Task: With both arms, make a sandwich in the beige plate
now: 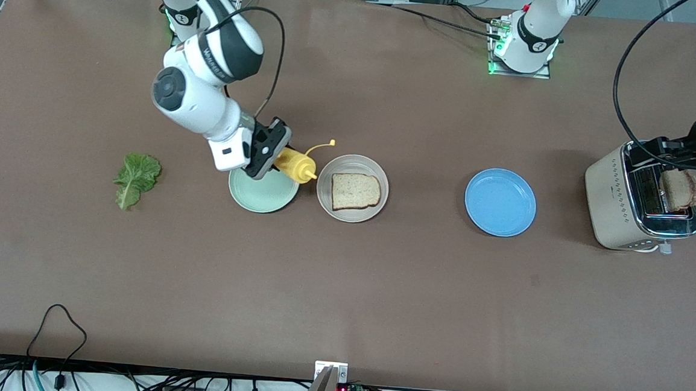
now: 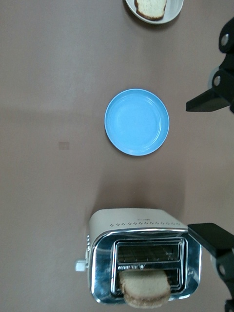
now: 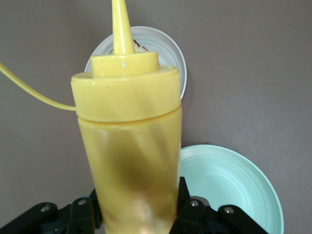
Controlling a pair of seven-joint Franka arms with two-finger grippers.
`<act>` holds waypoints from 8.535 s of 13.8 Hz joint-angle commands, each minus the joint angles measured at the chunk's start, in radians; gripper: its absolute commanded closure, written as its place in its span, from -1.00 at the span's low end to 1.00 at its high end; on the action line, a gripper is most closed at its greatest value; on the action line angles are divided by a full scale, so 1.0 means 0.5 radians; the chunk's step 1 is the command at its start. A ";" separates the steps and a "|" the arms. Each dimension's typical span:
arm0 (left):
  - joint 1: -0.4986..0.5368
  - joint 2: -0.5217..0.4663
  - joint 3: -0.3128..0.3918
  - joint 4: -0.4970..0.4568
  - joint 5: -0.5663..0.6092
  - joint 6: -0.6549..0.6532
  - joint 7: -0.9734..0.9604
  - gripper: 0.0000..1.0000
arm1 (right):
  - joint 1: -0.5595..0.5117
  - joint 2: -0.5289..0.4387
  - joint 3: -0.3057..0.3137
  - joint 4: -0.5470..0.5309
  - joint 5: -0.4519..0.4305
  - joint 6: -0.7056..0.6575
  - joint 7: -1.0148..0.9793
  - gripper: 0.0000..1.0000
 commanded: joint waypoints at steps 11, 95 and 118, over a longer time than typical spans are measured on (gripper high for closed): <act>0.043 -0.012 -0.066 0.011 -0.030 0.015 0.082 -1.00 | 0.431 0.275 -0.044 0.208 -0.870 0.018 0.725 1.00; 0.049 -0.003 -0.167 0.054 0.117 0.012 0.168 -1.00 | -1.324 0.668 -0.412 -0.172 1.612 -0.746 -3.843 -0.79; 0.040 -0.003 -0.170 0.066 0.117 0.030 0.168 -1.00 | -1.165 0.221 -0.630 0.377 0.597 -0.758 -1.050 -1.00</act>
